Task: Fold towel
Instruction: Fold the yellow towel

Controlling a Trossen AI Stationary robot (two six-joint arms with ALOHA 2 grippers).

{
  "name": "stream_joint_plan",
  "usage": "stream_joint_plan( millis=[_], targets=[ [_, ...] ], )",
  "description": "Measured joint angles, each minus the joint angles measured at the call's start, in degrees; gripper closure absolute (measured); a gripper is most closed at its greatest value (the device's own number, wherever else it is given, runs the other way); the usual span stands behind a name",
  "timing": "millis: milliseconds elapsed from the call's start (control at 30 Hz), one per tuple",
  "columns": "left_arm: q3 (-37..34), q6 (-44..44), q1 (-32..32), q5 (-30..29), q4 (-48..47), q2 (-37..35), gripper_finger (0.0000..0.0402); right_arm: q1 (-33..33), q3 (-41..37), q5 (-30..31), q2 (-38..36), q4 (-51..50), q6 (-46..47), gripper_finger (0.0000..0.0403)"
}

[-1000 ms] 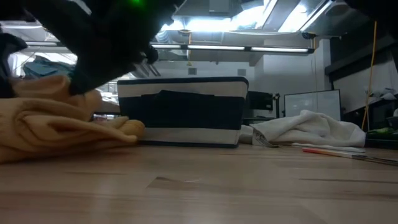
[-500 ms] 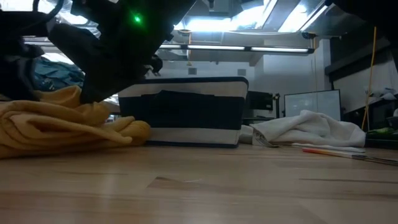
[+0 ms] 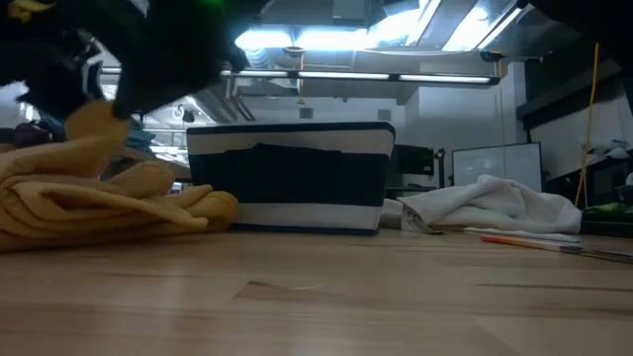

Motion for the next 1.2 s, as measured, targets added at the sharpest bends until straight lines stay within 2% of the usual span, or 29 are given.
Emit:
stream_joint_plan(
  millis=[200, 333, 433, 600, 700, 967, 1200],
  targets=[
    [7.1, 1.4, 0.3, 0.7, -7.6, 0.0, 0.0249, 0.1, 4.5, 0.1, 0.0, -2.1, -5.1, 0.0244],
    [11.2, 3.1, 0.3, 4.2, -11.6, 0.0, 0.0249, 0.1, 5.9, -0.4, 0.0, -3.1, -5.3, 0.0245],
    [12.5, 3.2, 0.0, 9.9, -11.7, -0.2, 0.0249, 0.7, 5.9, -3.4, 0.0, -2.7, -4.6, 0.0245],
    [12.7, 4.8, -2.7, 23.8, -10.2, -0.2, 0.0249, 2.5, 5.3, -12.4, 0.0, -4.0, -3.9, 0.0245],
    [12.7, 5.1, -5.8, 28.0, -7.7, -0.2, 0.0249, 3.9, 5.3, -13.8, 0.0, -4.0, -4.1, 0.0245],
    [11.2, 5.5, -14.2, 27.1, 3.2, -0.1, 0.0249, 6.4, 5.3, -15.3, 2.0, -3.6, -4.4, 0.0245],
    [3.3, 4.7, -17.1, 24.4, 13.1, 0.0, 0.0249, 6.5, 5.2, -14.2, 6.8, -0.3, -4.4, 0.0245]
  ],
)
